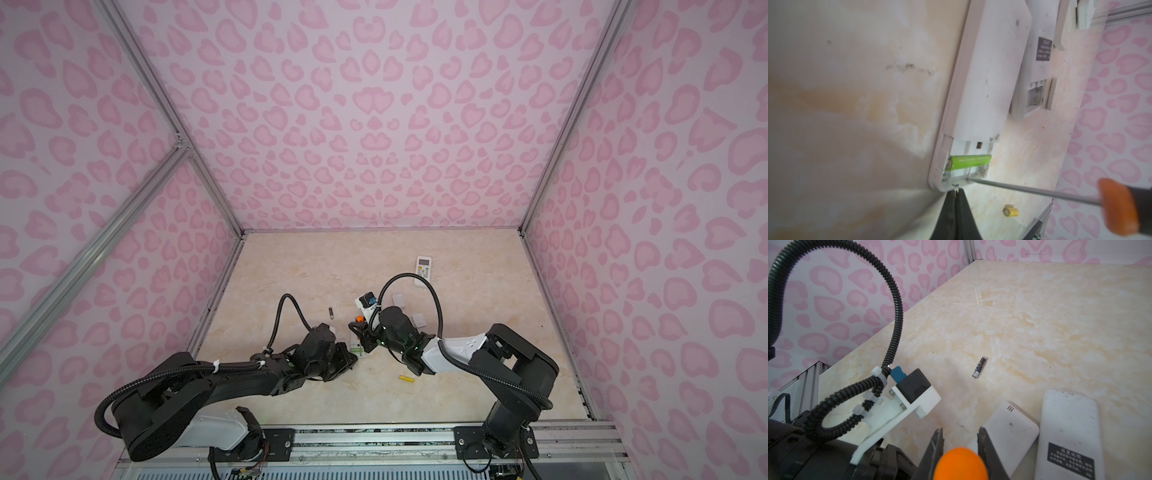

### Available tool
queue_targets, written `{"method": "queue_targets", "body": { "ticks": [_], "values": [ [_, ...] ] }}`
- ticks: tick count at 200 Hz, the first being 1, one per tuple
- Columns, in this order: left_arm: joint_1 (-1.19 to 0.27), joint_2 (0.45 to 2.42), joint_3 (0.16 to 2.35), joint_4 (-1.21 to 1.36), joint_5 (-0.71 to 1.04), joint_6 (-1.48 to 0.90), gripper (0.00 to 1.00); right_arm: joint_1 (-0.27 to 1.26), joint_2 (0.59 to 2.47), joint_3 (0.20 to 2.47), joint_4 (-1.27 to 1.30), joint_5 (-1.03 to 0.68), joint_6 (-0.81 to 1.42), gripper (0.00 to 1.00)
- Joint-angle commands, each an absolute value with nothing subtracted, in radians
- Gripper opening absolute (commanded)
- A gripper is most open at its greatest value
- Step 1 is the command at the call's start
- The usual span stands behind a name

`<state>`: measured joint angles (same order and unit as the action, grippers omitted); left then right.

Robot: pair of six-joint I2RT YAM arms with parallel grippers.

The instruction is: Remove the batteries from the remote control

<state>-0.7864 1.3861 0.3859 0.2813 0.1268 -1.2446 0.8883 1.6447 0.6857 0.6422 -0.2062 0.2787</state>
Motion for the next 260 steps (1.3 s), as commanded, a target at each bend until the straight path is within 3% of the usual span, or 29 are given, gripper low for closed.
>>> {"method": "queue_targets", "body": {
  "ticks": [1, 108, 260],
  "values": [
    [-0.782, 1.353, 0.379, 0.281, 0.106, -1.217, 0.09, 0.896, 1.629, 0.673, 0.677, -0.207, 0.239, 0.0],
    [-0.737, 1.209, 0.31, 0.215, 0.089, -1.193, 0.09, 0.916, 1.688, 0.75, 0.771, -0.22, 0.137, 0.0],
    [-0.725, 1.227, 0.317, 0.2, 0.103, -1.174, 0.09, 0.916, 1.763, 0.746, 0.787, -0.235, 0.143, 0.0]
  ]
}}
